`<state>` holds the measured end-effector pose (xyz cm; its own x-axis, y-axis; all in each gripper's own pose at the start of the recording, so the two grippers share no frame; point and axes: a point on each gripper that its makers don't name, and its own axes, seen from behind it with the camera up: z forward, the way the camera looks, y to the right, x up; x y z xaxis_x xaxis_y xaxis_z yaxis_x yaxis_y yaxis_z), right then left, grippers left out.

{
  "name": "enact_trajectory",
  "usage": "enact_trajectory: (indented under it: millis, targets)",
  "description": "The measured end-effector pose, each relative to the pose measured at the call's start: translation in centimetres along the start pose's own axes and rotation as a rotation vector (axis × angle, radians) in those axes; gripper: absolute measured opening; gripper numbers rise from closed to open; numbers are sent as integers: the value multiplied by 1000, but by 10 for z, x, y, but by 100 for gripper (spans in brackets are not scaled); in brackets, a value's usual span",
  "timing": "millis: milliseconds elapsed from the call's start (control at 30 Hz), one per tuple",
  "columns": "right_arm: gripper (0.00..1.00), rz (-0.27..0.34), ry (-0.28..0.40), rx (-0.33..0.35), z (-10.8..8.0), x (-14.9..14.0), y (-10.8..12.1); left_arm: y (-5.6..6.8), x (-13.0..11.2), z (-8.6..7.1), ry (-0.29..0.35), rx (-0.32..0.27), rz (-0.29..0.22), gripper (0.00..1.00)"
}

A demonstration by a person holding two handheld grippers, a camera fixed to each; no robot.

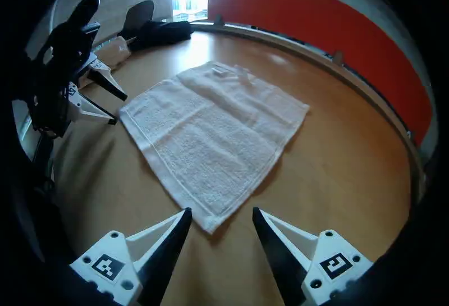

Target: Fold towel

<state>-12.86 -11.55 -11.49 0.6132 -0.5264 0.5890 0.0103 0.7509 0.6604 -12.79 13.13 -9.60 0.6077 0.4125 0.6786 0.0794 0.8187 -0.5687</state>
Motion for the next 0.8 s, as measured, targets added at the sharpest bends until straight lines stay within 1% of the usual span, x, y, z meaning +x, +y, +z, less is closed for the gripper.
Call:
enact_trajectory:
  millis: [167, 467, 700, 733, 800]
  targets:
    - [81, -14, -11, 11, 2, -4, -2, 2, 0, 3, -7, -8, 0, 95]
    - [67, -17, -33, 29, 4, -11, -5, 3, -1, 5, -14, -10, 10, 95]
    - [66, -24, -33, 41, 4, -10, -6, 3, -1, 5, -15, -14, 8, 94]
    - [66, -27, -33, 42, 4, -9, -7, 3, -1, 5, -15, -13, 9, 95]
    - [61, -33, -33, 46, 4, -9, -8, 3, -2, 5, -16, -11, 12, 94]
